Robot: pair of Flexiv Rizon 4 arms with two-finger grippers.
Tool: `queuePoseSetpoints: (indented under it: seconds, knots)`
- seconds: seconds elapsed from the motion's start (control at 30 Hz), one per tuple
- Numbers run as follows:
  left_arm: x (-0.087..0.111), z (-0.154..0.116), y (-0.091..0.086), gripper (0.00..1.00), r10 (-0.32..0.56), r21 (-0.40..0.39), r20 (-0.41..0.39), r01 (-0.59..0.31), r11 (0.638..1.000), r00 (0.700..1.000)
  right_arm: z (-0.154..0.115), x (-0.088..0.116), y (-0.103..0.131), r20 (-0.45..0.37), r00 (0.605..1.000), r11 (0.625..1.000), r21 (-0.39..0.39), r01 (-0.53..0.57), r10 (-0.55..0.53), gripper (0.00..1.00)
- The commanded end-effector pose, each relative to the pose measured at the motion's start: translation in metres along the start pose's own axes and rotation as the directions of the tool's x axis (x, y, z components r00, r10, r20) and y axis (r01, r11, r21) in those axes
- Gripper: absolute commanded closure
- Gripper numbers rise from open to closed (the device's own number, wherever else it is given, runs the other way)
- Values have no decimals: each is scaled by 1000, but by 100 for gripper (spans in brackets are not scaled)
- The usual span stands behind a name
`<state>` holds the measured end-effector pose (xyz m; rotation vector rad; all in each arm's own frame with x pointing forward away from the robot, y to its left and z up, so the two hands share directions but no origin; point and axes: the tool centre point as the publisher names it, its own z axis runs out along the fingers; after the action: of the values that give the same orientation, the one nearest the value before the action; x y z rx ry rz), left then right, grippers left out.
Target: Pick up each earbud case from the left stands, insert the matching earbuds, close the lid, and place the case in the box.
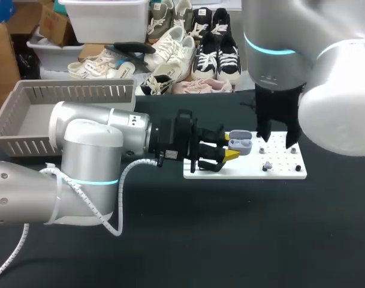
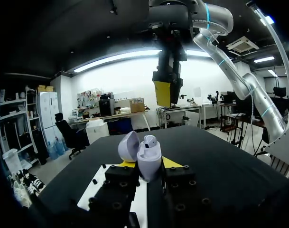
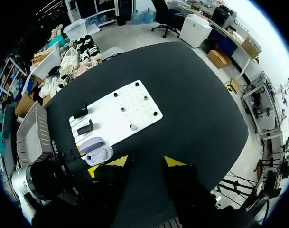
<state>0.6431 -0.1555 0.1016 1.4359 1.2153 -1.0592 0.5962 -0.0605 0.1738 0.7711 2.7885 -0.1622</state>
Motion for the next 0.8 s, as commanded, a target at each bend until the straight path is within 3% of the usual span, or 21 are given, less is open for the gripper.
queuePoseSetpoints:
  seconds: [0.03,0.37,0.8]
  knots:
    - [1,0,0,100,1,-1,2,-1,1000,1000,7,4,-19,17,1000,997,-73,-10,11,58]
    - [1,0,0,100,1,-1,2,-1,1000,1000,30,3,-21,-39,999,990,-134,-40,35,58]
    - [3,-2,-3,100,3,8,0,-3,1000,1000,57,6,-11,-76,996,989,-135,-65,55,60]
